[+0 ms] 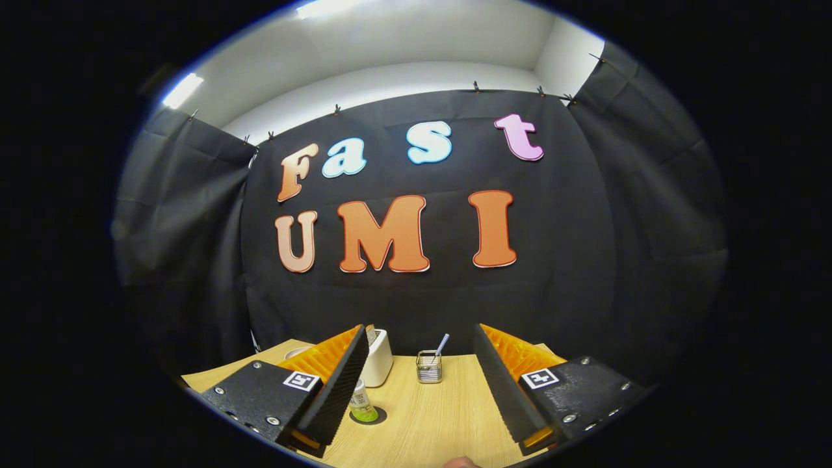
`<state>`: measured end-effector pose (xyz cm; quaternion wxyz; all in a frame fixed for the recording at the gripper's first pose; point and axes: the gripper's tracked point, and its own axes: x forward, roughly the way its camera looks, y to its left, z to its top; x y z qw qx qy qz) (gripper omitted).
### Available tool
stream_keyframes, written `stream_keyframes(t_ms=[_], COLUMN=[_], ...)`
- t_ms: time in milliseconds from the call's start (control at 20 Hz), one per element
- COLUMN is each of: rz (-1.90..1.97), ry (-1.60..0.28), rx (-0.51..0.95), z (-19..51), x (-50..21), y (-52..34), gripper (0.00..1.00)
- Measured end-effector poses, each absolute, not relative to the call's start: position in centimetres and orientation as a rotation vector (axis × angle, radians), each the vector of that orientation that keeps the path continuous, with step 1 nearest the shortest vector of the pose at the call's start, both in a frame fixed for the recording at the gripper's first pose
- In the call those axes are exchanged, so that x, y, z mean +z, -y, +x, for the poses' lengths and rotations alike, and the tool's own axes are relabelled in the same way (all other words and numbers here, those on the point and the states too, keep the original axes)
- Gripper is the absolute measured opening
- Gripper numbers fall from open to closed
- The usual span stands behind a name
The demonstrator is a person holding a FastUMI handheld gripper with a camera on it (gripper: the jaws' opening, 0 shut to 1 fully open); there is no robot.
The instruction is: Take the bottle from table, then pour the juice into the cup, finally place the bottle on the coaster
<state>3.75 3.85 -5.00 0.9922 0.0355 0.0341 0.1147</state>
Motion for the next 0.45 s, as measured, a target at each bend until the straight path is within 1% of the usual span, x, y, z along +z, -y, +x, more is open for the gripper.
stream_keyframes(t_ms=[450], rz=[0.065], ry=[-0.016], rx=[0.240], z=[4.0], x=[-2.7], y=[-3.8], gripper=[0.97])
